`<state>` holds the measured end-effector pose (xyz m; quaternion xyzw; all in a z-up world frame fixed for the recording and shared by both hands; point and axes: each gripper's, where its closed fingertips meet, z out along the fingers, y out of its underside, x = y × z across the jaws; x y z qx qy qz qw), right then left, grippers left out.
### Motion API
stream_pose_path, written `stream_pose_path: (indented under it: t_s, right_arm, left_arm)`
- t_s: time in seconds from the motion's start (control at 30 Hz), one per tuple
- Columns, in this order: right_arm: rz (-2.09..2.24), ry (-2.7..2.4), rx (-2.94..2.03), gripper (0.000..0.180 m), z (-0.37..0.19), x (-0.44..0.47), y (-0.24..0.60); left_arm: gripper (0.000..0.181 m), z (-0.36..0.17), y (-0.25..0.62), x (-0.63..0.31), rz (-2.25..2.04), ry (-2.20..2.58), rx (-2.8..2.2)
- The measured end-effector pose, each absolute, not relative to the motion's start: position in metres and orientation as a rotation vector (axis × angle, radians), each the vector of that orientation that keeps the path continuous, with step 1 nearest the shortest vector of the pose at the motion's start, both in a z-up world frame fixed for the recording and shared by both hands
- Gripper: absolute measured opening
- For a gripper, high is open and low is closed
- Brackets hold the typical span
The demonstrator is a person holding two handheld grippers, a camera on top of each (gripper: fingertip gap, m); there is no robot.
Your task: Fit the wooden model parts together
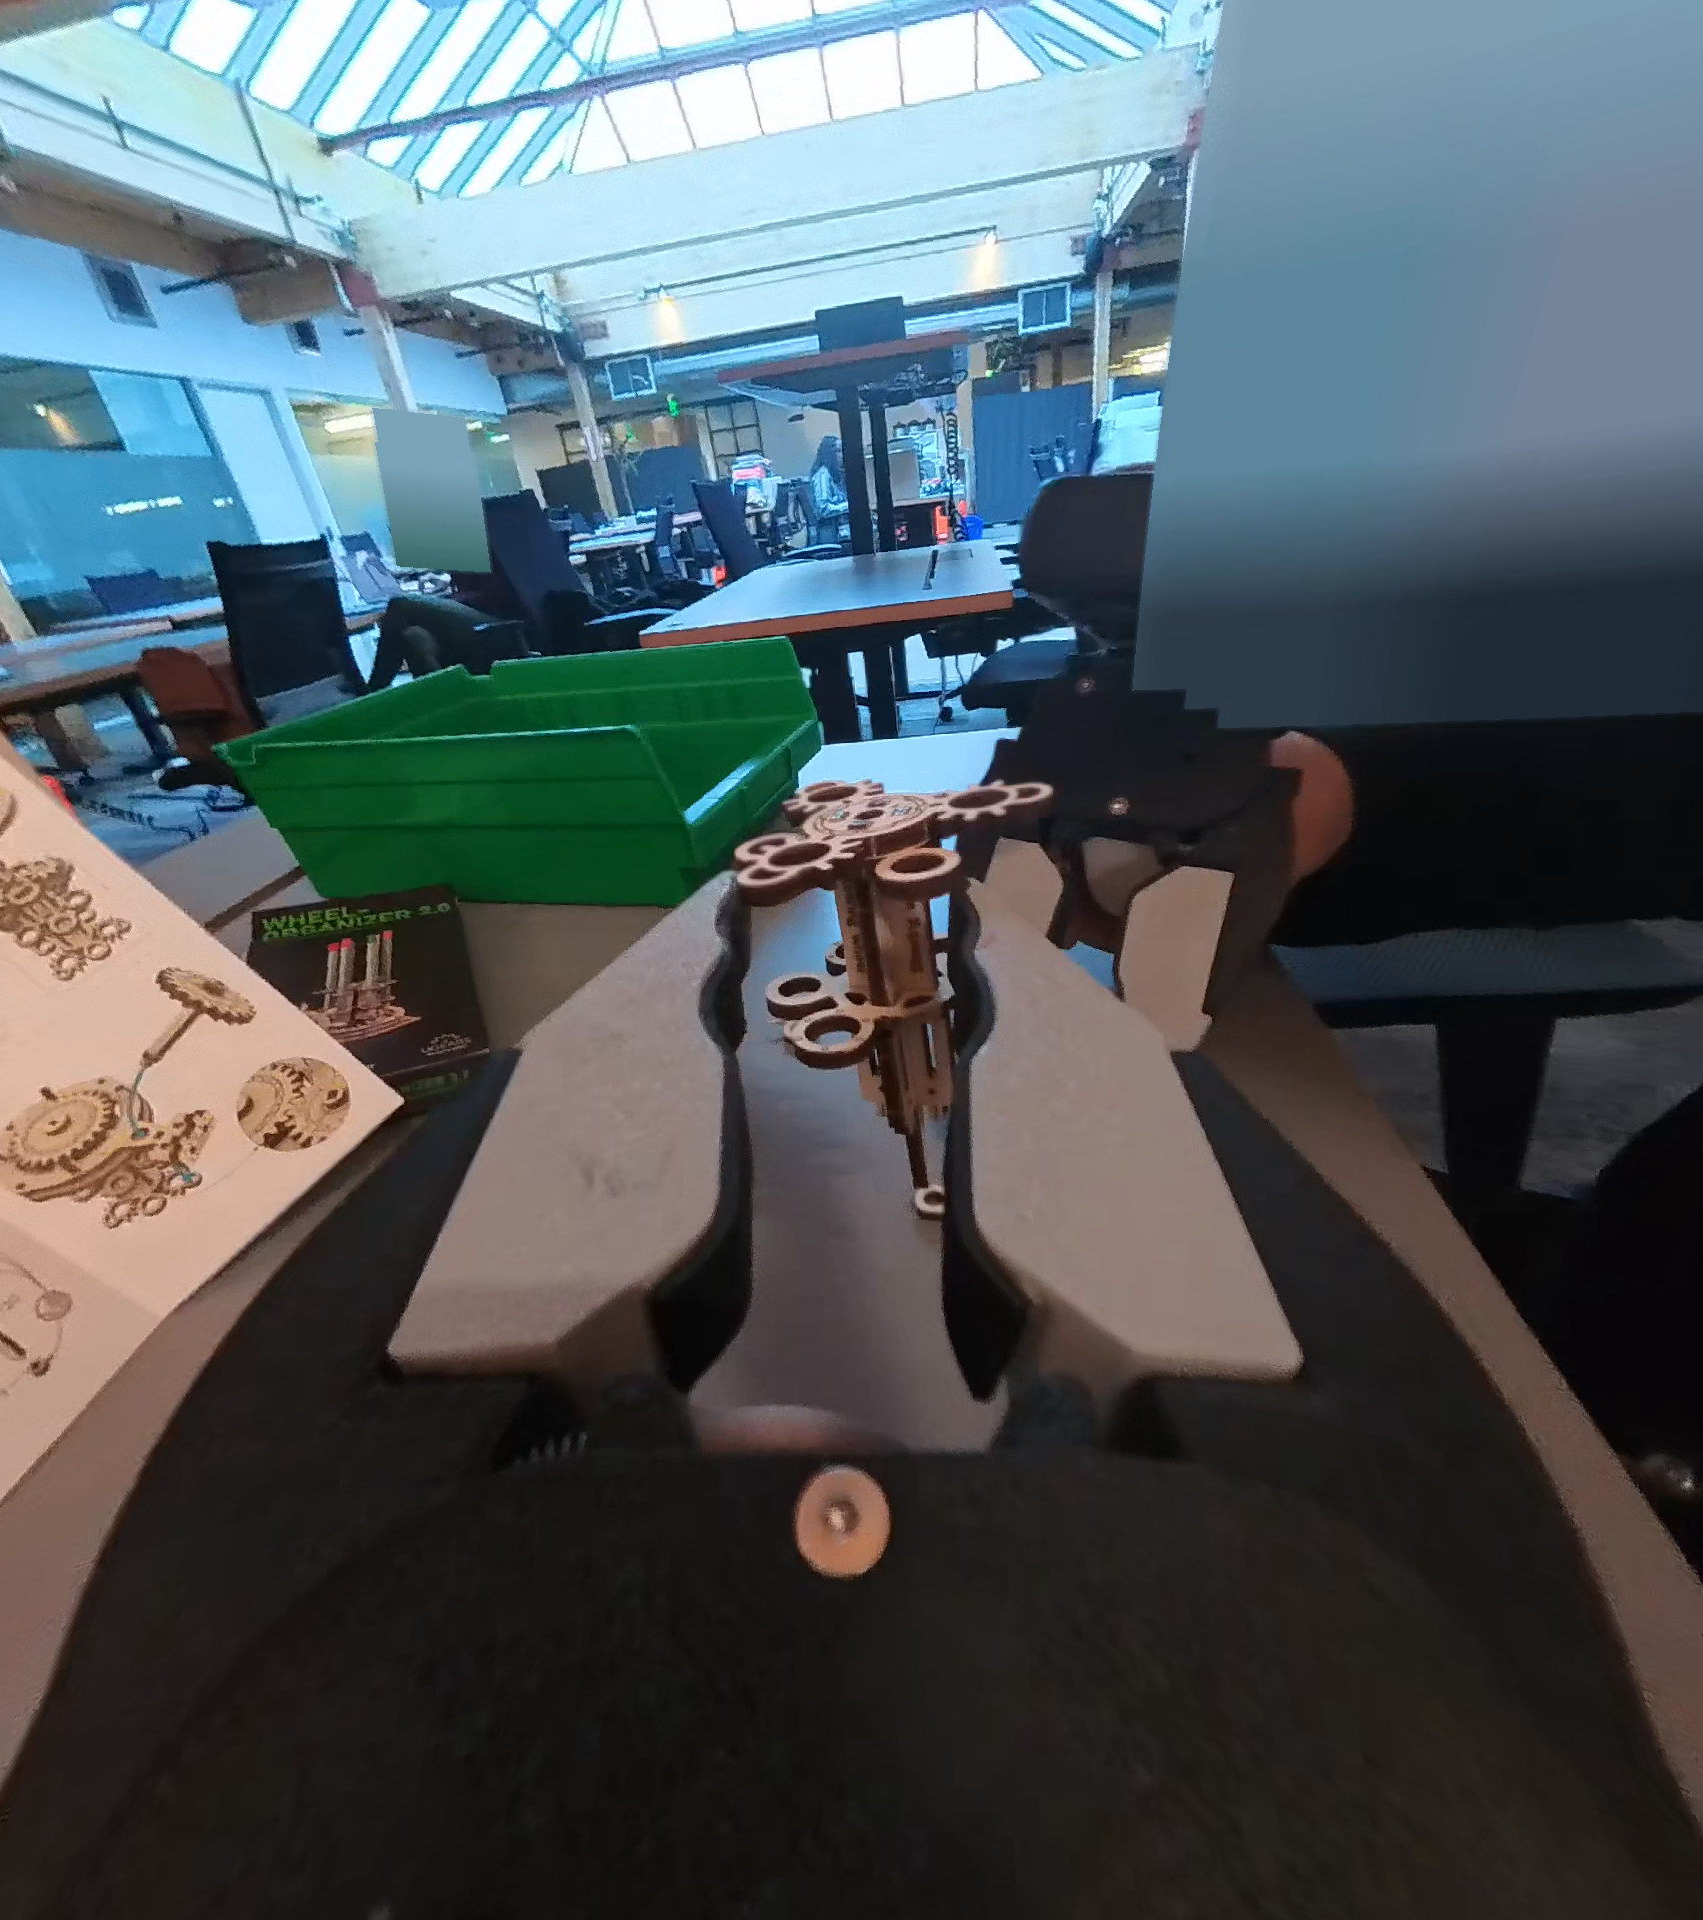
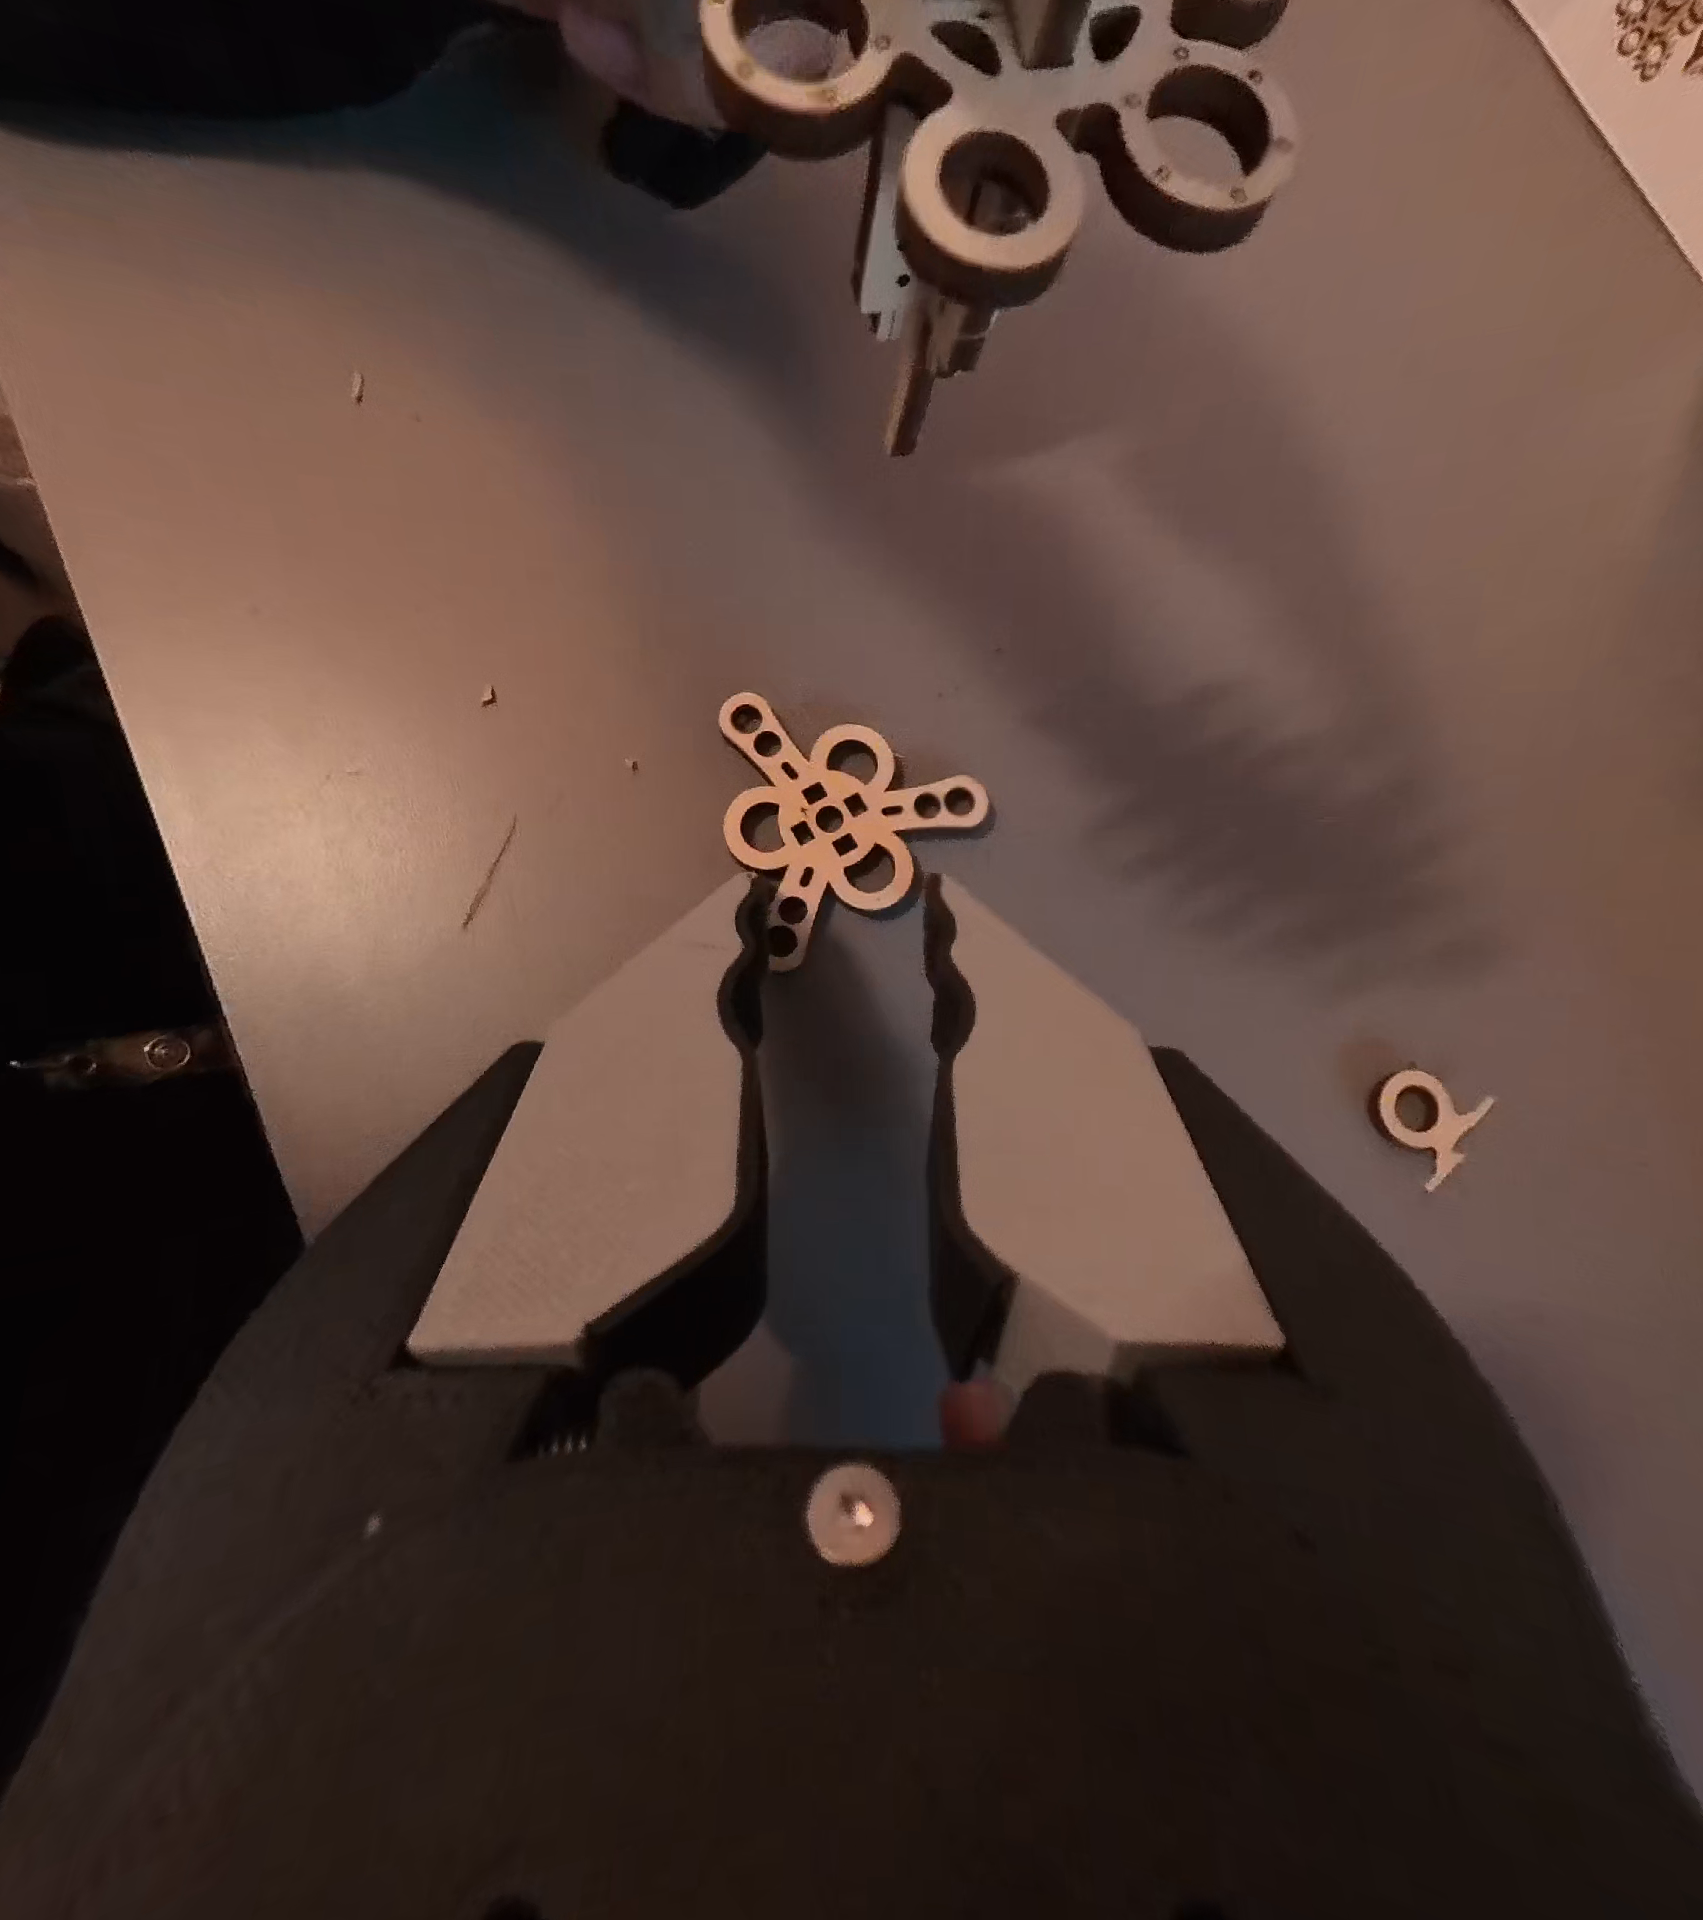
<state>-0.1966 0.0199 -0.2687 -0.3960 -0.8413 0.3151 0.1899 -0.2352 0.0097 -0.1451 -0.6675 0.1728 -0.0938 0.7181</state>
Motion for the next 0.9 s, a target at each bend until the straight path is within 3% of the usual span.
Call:
stream_pose_path:
  t_s: [0.3, 0.9]
  right_arm:
    - [0.919, -2.367, -1.101, 0.021, -0.269, -0.192, 0.027]
    - [0.986, -2.317, -1.206, 0.028, -0.266, -0.188, 0.036]
  left_arm:
    - [0.035, -0.138, 0.002, -0.218, -0.126, 0.508, -1.401]
    - [0.035, -0.143, 0.004, -0.214, -0.029, 0.56, -1.41]
